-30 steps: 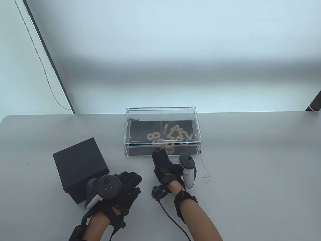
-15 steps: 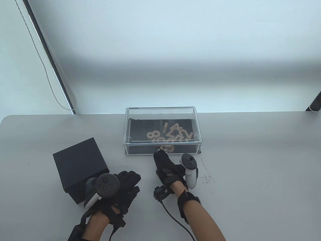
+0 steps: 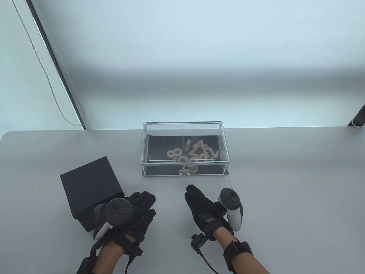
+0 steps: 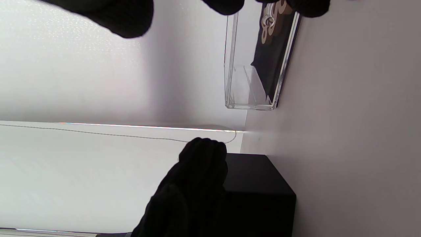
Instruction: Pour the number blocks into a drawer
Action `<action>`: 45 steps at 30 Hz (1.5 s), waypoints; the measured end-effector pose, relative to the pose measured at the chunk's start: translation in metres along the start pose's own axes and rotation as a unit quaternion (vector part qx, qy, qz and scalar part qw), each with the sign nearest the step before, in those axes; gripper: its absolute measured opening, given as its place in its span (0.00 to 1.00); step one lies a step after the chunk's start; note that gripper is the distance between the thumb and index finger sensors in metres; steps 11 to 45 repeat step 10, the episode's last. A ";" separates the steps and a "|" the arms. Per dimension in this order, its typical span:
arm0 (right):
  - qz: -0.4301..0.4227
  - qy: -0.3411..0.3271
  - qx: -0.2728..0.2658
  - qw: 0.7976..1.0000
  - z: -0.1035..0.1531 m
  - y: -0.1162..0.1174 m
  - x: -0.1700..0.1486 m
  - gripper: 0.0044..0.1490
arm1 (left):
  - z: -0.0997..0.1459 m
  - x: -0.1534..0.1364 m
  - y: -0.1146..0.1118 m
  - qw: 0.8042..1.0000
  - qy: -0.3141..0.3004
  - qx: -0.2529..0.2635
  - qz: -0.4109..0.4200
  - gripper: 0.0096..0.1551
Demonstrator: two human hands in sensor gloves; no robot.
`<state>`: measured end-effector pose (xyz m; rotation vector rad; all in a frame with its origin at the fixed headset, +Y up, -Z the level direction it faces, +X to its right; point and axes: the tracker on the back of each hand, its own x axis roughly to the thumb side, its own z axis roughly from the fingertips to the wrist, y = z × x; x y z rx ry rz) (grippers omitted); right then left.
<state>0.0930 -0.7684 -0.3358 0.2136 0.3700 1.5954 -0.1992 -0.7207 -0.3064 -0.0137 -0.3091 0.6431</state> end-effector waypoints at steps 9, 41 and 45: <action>0.036 -0.022 -0.003 0.999 0.039 -0.014 0.002 0.53 | 0.000 -0.001 -0.003 1.000 0.003 -0.006 -0.012 0.38; 0.041 -0.024 -0.005 0.999 0.042 -0.016 0.000 0.53 | 0.001 -0.001 -0.004 1.000 0.004 -0.007 -0.013 0.38; 0.041 -0.024 -0.005 0.999 0.042 -0.016 0.000 0.53 | 0.001 -0.001 -0.004 1.000 0.004 -0.007 -0.013 0.38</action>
